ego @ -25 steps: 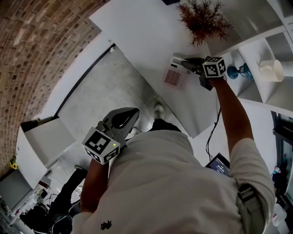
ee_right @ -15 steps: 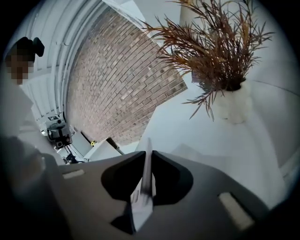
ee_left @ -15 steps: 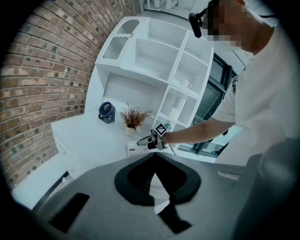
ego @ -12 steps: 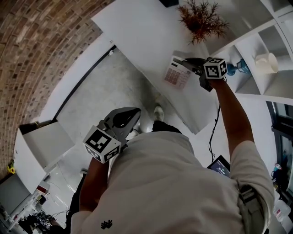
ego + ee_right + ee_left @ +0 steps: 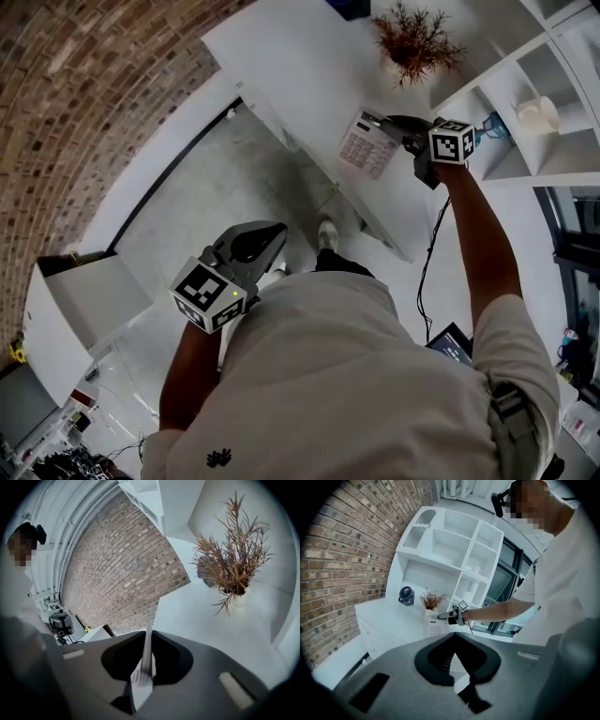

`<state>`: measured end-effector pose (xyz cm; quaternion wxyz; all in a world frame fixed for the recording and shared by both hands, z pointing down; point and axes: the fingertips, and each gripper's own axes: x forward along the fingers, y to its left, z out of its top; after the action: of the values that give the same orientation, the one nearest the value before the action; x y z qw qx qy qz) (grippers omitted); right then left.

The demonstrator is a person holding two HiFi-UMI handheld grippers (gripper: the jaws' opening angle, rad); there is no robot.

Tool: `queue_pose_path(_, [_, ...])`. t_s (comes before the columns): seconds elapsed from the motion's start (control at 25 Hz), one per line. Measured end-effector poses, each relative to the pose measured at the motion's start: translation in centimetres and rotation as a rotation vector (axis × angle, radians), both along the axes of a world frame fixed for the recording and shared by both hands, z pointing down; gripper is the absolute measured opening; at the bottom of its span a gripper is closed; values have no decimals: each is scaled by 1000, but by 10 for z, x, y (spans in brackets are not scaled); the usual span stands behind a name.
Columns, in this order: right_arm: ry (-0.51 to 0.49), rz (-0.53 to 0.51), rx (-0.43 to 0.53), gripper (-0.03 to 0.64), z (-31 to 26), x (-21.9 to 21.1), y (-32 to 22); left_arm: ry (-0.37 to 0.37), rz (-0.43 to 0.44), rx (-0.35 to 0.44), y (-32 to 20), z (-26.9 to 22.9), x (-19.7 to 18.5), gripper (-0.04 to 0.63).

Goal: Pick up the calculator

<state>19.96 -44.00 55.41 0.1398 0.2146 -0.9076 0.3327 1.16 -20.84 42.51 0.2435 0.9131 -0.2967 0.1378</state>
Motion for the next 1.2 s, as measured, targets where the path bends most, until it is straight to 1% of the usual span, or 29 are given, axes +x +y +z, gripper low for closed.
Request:
queue_pose_path(0.32, [-31,0,45,58,-39,-35,44,21,16,26,42,-5,-34,6])
queue_pose_path(0.56, [-57,-4,66,58,-63,-59,78,44,20,47,76,-10,-52,6])
queue_pose_path(0.92, [-76,-29,89,58,-87,-94,139,60,31,58,131,-8,-77,6])
queue_pose_path(1.2, [-93,-54,95,57,-97,-117,185,72,36,61,167,-6,-90,6])
